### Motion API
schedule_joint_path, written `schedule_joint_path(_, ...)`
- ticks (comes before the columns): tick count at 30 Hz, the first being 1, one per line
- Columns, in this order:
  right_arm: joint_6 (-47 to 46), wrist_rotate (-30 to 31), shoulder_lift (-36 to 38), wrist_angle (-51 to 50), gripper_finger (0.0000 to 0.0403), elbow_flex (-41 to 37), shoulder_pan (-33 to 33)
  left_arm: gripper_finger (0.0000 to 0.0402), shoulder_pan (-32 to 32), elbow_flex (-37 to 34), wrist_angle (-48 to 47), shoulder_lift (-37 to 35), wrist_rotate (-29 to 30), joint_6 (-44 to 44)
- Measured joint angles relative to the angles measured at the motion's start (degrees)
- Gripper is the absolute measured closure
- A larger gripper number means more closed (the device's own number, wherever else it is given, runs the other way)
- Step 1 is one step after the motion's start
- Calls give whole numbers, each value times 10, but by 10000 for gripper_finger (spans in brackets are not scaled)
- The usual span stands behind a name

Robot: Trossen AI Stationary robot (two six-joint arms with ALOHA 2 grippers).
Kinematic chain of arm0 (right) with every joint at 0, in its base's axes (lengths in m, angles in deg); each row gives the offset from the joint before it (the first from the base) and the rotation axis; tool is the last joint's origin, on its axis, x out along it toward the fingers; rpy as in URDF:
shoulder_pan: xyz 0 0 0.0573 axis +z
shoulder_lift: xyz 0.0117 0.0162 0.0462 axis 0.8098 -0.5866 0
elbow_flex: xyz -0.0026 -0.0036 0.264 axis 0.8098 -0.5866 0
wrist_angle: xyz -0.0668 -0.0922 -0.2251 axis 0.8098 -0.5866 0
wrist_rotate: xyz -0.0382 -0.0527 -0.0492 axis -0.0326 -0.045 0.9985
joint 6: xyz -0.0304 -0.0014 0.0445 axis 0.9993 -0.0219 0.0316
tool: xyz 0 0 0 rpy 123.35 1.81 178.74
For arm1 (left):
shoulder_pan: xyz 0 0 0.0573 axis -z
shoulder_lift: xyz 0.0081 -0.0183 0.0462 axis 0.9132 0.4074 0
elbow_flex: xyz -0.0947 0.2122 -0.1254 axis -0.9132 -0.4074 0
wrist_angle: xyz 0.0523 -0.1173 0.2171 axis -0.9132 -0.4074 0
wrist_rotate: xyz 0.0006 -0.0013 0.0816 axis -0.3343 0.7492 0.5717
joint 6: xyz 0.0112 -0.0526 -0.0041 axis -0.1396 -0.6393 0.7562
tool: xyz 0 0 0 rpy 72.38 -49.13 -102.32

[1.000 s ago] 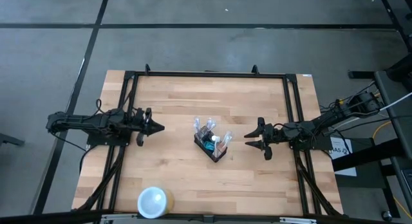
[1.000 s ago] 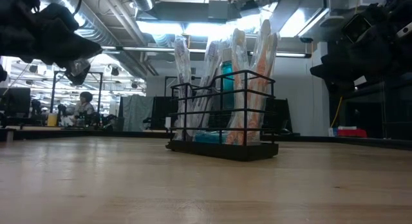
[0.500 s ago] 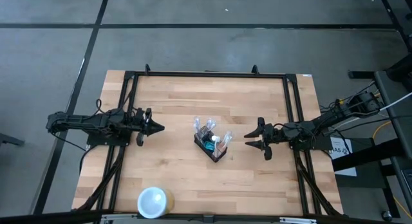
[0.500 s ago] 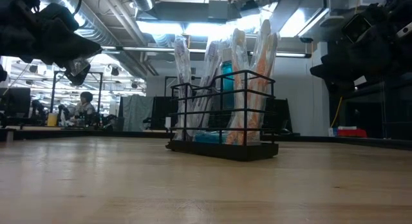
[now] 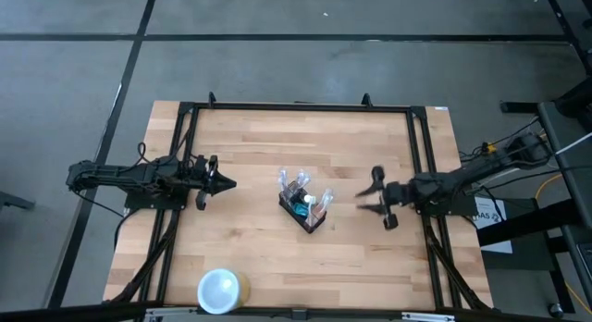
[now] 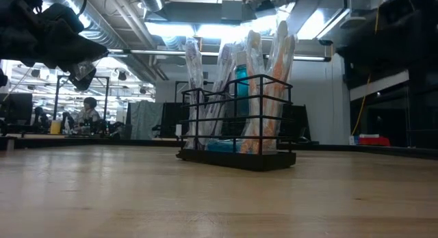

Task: Pick & Place toothbrushing station
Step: Return to home position

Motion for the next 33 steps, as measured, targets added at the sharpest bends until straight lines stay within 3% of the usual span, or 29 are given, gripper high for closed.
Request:
schedule_joint_path(3, 46, 8, 95, -43, 250, 0, -37, 382, 0, 0, 0, 0, 0, 0)
schedule_joint_path(10, -12, -121, 272, -228, 250, 1, -122, 382, 0, 0, 0, 0, 4, 0)
schedule_joint_path(16, 4, -117, 389, -315, 250, 1, -178, 382, 0, 0, 0, 0, 4, 0)
schedule_joint_path(26, 28, -117, 512, -455, 250, 1, -216, 382, 0, 0, 0, 0, 5, 0)
schedule_joint_path(33, 19, -98, 512, -461, 250, 0, -209, 382, 0, 0, 0, 0, 5, 0)
